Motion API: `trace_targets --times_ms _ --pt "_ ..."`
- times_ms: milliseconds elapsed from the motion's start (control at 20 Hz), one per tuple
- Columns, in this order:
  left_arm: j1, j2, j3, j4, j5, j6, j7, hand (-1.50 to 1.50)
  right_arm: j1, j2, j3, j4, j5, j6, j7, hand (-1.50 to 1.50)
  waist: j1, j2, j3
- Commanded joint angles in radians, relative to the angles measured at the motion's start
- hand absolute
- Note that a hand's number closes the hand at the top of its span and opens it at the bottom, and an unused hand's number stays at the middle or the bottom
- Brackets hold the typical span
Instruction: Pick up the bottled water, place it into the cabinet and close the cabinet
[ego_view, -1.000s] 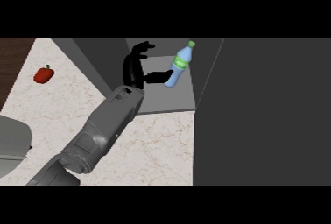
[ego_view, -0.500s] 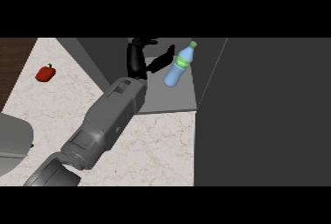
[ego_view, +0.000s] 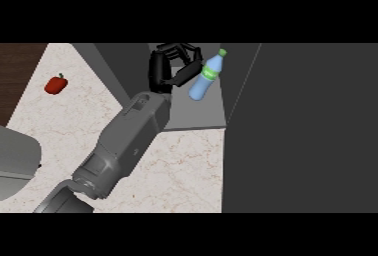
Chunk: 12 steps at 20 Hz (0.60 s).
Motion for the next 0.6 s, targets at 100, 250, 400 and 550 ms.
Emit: trace_targets --times_ms 100,250,400,550 --pt "0.1 -0.001 -0.099 -0.139 0.08 -0.091 0.031 1.5 0.045 0.006 0.03 -0.167 0.005 -0.027 0.071 -1.5 0.017 -0.011 0.0" --pt "0.199 -0.002 -0.208 -0.285 0.165 -0.155 0.072 1.5 0.022 0.007 0.035 -0.108 0.016 -0.032 0.07 -1.5 0.014 -0.015 0.0" --pt "0.309 -0.002 -0.286 -0.423 0.2 -0.191 0.115 -1.5 0.04 0.023 0.077 -0.139 0.052 -0.056 0.077 -1.5 0.043 -0.026 -0.001" --pt "0.403 -0.002 -0.361 -0.543 0.204 -0.186 0.11 -1.5 0.064 0.025 0.095 -0.178 0.066 -0.077 0.091 -1.5 0.051 -0.024 -0.001"
